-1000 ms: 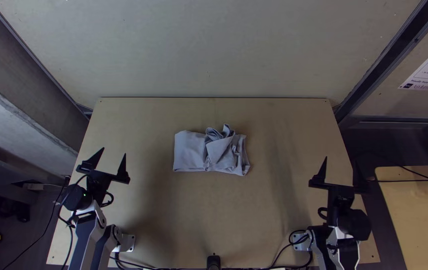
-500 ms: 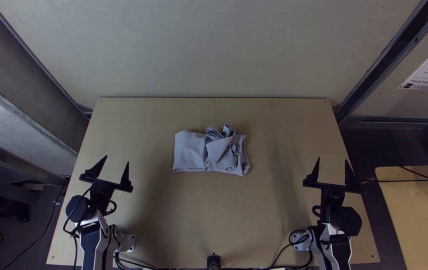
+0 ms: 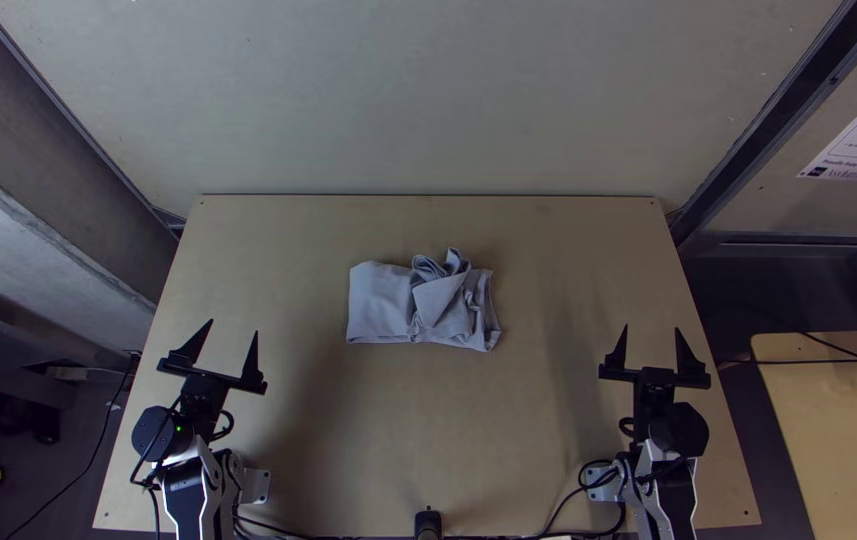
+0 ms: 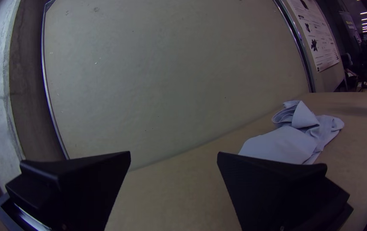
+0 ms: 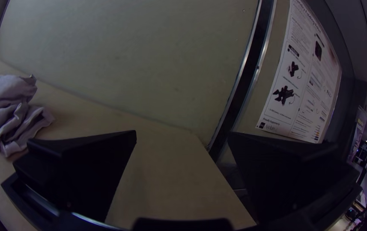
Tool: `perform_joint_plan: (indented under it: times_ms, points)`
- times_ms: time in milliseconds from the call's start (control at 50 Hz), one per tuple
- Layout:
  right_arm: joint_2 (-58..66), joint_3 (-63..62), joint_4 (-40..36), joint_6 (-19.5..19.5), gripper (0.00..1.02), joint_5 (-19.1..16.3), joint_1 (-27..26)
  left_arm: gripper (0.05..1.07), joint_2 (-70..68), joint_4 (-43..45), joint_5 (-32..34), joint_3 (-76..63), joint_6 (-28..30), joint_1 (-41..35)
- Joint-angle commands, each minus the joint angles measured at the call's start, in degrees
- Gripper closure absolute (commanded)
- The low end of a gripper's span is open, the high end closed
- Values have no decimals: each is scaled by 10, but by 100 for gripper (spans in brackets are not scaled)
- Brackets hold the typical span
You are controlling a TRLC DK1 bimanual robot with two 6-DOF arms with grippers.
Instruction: Fold the t-shirt
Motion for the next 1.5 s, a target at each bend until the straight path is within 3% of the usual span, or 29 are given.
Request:
perform_joint_plan:
  times_ms: [0,1480]
  points:
    - [1,-10,-3,9,4,-2,-13,10,1,-13,3,-28,-4,-6]
    - [0,-10,-2,10,4,-2,-18,10,-11,-14,2,-28,-21,-12]
